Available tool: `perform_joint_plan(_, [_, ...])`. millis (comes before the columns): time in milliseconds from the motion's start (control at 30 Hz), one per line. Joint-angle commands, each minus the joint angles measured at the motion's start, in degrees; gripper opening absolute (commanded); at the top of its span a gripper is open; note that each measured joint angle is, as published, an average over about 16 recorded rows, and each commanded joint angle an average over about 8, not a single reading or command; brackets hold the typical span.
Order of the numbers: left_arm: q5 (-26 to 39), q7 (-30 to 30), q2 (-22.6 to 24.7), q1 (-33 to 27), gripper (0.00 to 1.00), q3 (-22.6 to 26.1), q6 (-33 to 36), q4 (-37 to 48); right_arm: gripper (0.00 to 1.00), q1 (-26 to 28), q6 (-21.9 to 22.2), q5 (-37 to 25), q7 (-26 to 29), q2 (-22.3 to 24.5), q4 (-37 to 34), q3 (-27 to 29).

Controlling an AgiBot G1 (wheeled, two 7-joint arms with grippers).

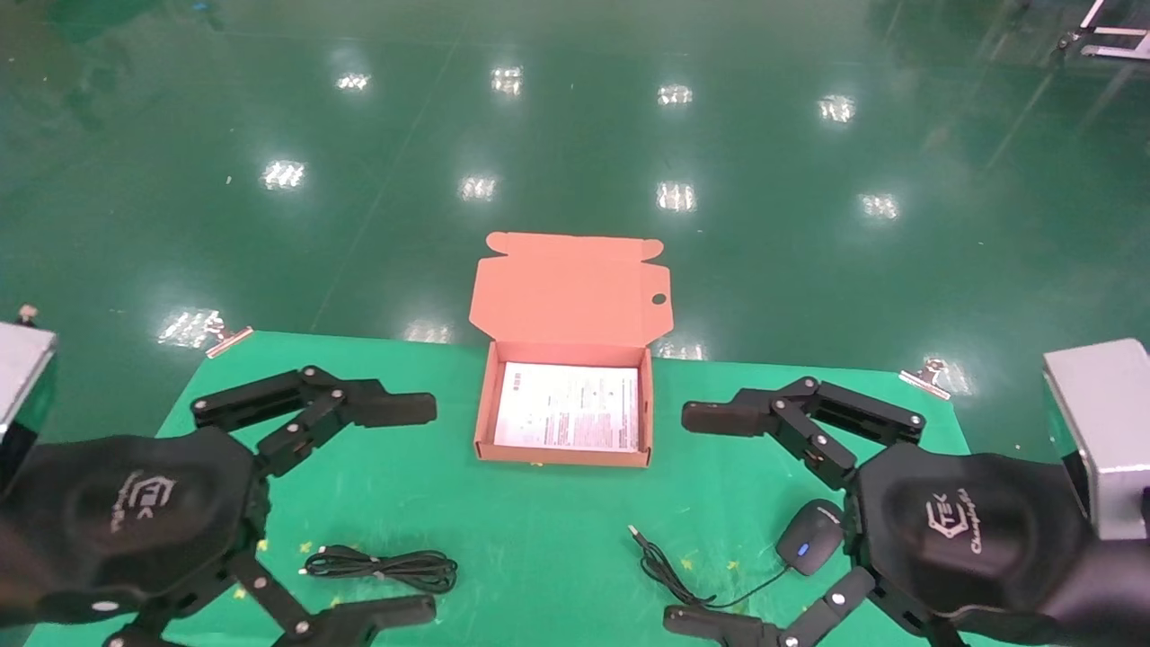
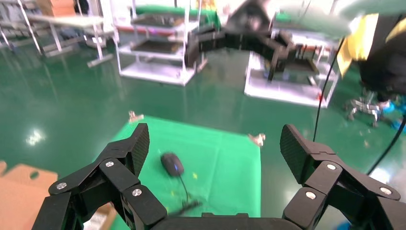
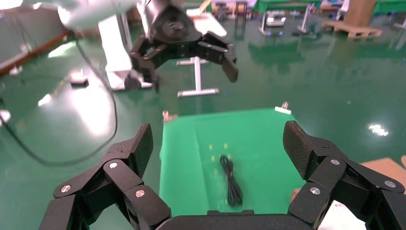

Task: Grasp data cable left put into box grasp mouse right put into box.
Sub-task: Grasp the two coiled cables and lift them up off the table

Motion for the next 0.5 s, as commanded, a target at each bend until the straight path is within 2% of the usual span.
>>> perform_joint_plan(33, [1.41,-0.34,0.1,-0.87,1.0,0.75,0.34,0.07,1.0,-0.01,-0.04,-0.44,-0.22,0.35,0.22,0.0])
perform_joint_plan(300, [9.36,-3.24,1.58,-5.66,1.0,5.18,1.52,-0.56,1.0,3.58,-2.24,-7.9,-1.72,1.22,1.36,-2.87])
perform_joint_plan(500, [16.97,-5.62,3.36,-9.87,1.0,9.95,2.94,-0.47,1.0,7.8,-3.91,-15.9,-4.0,1.22,2.23,-7.61])
